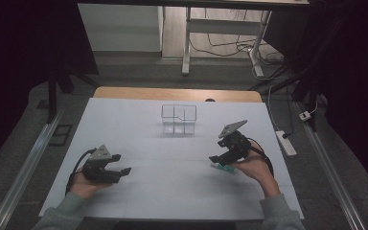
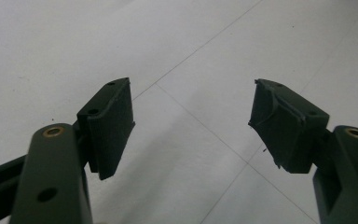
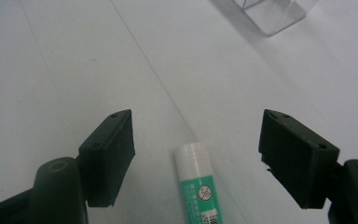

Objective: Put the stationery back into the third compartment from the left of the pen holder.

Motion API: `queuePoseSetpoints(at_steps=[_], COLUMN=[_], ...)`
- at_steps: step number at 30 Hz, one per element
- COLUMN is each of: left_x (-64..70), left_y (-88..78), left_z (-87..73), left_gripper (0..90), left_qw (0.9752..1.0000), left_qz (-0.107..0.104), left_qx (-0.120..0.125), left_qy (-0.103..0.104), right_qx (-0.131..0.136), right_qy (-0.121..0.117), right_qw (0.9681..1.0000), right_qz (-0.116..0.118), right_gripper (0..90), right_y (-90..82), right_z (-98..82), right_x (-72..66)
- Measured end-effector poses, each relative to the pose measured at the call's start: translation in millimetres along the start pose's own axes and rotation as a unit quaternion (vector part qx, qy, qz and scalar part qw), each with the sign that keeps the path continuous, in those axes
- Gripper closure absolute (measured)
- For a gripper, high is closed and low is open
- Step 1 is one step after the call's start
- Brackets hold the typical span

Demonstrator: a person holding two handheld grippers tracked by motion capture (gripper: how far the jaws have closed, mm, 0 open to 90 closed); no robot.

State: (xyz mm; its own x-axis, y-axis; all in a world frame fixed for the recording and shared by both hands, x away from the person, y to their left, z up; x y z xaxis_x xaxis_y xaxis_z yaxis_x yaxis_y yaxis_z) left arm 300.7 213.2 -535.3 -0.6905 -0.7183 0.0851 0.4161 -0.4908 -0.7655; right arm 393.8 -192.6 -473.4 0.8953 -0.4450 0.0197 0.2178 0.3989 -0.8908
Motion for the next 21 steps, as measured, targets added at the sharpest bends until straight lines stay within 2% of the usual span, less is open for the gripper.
queuePoseSetpoints(at_steps=[2, 3, 6, 7, 21], left_x=[0.0, 0.0, -0.4, -0.2, 0.7], left_y=[0.6, 1.1, 1.8, 2.1, 1.9], left_z=[0.3, 0.6, 1.5, 1.9, 1.2], left_gripper=[29.4, 29.4, 29.4, 29.4, 29.2], left_qw=[1.0, 1.0, 1.0, 1.0, 1.0], left_qz=[0.001, 0.001, 0.003, 0.002, 0.005], left_qx=[-0.001, 0.0, -0.003, -0.002, -0.006], left_qy=[0.001, -0.001, 0.003, 0.001, 0.007], right_qx=[-0.021, -0.021, -0.044, -0.059, -0.107], right_qy=[-0.005, -0.005, -0.01, -0.014, -0.024], right_qw=[0.9998, 0.9998, 0.999, 0.9981, 0.9939], right_qz=[0.002, 0.002, 0.002, 0.003, 0.012], right_gripper=[26.5, 26.5, 27.2, 28.2, 39.9], right_y=[6.5, 6.5, 15.3, 20.8, 41.2], right_z=[-1.7, -1.7, -3.5, -4.7, -9.8], right_x=[0.2, 0.2, 0.9, 1.2, 2.0])
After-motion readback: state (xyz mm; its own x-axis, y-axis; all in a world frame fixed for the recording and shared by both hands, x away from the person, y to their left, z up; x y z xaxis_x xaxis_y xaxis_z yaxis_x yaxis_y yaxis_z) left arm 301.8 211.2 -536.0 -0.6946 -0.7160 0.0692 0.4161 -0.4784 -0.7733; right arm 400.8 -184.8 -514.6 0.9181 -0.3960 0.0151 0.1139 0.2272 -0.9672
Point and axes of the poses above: each handheld gripper's, and its own axes: y roughly forward along the jaws, z roughly out of its top, x roughly to its right, the point moved 3 cm from there along y, roughly forward along the jaws, and after that the axes turned 8 degrees about -x, right-handed, at the moved point
